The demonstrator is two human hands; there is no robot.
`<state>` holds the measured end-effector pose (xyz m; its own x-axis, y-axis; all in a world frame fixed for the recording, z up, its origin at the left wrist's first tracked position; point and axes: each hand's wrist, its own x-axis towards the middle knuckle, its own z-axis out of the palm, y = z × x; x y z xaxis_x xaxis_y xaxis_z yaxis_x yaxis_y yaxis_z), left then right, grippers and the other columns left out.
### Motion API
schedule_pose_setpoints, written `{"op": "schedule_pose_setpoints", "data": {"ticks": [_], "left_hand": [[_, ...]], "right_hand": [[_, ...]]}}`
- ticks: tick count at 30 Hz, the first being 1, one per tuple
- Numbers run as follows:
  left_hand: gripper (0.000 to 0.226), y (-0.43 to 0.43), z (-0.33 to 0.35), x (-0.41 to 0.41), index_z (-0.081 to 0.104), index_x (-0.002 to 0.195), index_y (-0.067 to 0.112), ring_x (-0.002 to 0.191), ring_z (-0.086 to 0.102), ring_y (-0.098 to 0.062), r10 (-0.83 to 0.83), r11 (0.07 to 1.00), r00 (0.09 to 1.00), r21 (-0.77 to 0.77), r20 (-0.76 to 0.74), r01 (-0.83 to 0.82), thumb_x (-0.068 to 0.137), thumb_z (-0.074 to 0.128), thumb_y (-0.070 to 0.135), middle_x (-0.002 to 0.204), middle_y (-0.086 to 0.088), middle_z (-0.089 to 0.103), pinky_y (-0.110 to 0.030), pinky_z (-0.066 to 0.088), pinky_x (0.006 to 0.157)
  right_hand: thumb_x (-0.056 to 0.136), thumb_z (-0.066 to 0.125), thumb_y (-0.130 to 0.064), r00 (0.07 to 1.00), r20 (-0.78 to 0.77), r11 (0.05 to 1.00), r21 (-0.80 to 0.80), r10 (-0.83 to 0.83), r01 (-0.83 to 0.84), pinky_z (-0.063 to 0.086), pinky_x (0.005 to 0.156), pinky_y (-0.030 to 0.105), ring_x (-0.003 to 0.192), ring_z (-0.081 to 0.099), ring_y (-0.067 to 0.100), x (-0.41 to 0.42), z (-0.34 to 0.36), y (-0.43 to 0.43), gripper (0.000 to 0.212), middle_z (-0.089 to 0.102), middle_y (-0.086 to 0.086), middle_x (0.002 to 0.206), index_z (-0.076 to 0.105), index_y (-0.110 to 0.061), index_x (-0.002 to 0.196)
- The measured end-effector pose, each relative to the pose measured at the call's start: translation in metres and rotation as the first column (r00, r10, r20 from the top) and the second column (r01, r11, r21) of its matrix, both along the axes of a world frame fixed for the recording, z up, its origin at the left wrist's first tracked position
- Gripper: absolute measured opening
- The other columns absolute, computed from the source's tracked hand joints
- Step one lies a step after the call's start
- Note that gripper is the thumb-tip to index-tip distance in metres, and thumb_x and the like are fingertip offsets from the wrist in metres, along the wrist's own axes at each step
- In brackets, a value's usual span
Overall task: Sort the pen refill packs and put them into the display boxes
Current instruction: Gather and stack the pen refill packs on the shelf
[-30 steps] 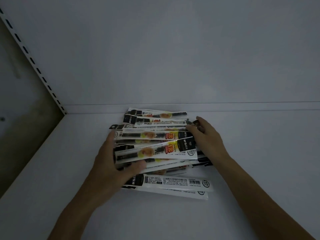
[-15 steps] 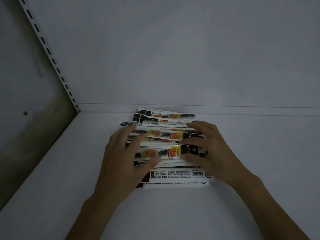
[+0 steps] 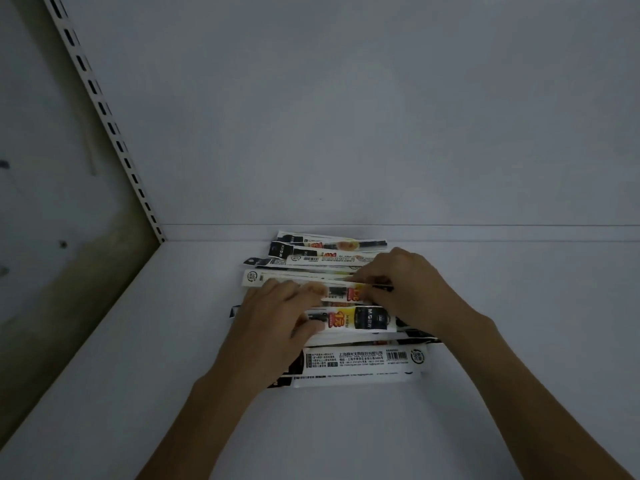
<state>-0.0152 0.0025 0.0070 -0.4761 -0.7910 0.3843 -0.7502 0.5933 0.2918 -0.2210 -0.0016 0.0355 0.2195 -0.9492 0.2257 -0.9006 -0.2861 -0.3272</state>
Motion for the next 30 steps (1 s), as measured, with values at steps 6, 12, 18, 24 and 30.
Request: {"op": "schedule_pose_setpoints", "data": {"ticks": [6,12,18,24,30], "left_hand": [[0.015,0.003,0.006,0.013,0.067,0.097,0.018,0.073,0.052,-0.006,0.035,0.998,0.994,-0.047,-0.108,-0.041,0.083,0.062,0.022,0.088,0.004,0.068,-0.011,0.035,0.066],[0.017,0.003,0.012,0.024,0.055,0.105,0.025,0.064,0.058,-0.005,0.126,0.992,0.960,0.051,-0.250,-0.117,0.092,0.046,0.031,0.080,0.008,0.066,-0.022,0.045,0.052],[0.010,0.002,0.007,0.026,0.040,0.103,0.037,0.071,0.056,-0.005,0.101,0.993,0.964,0.088,-0.246,-0.082,0.094,0.036,0.034,0.086,0.014,0.059,-0.015,0.036,0.052],[0.041,0.007,0.001,0.033,0.037,0.114,0.041,0.083,0.047,-0.003,0.080,0.992,0.981,0.107,-0.175,-0.061,0.082,0.061,0.044,0.089,0.025,0.042,-0.013,0.033,0.062],[0.044,0.001,0.002,0.038,0.055,0.112,0.022,0.072,0.047,-0.010,0.154,0.984,0.972,-0.063,-0.175,-0.167,0.073,0.076,0.027,0.082,0.019,0.043,-0.011,0.028,0.058]], "right_hand": [[0.082,0.068,-0.013,0.947,0.298,0.987,-0.066,-0.121,0.147,0.043,0.071,0.014,0.079,0.058,0.010,-0.015,0.011,0.008,0.007,0.064,-0.007,0.083,0.068,-0.018,0.087],[0.086,0.063,-0.017,0.890,0.408,0.975,-0.001,-0.202,0.221,0.045,0.052,0.014,0.064,0.058,0.003,-0.018,0.013,0.013,0.011,0.064,-0.009,0.076,0.054,-0.022,0.082],[0.093,0.049,-0.004,0.764,0.633,0.992,0.066,-0.128,0.111,0.050,0.049,0.018,0.062,0.067,0.011,-0.010,0.009,0.024,0.024,0.068,0.001,0.094,0.063,-0.023,0.099],[0.085,0.034,0.019,0.467,0.882,0.998,0.064,-0.062,0.012,0.054,0.065,0.019,0.080,0.071,0.018,-0.003,0.012,0.026,0.044,0.073,0.005,0.086,0.069,-0.005,0.097],[0.082,0.065,-0.002,0.745,0.667,0.886,-0.358,0.023,0.294,0.045,0.070,0.011,0.080,0.060,0.008,0.003,0.011,0.026,0.028,0.064,-0.006,0.082,0.069,-0.027,0.096]]}}
